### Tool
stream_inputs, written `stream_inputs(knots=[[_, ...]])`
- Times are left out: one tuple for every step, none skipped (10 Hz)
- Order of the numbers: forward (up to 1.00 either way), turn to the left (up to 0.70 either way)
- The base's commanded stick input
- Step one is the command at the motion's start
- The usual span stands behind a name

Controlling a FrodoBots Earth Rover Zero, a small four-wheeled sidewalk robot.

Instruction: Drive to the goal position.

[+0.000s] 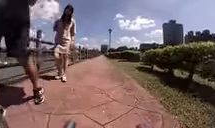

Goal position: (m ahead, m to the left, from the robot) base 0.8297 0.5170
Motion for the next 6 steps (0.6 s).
stream_inputs(knots=[[0.70, 0.00], [0.70, 0.00], [0.70, 0.00], [0.70, 0.00], [0.70, 0.00], [0.70, 0.00]])
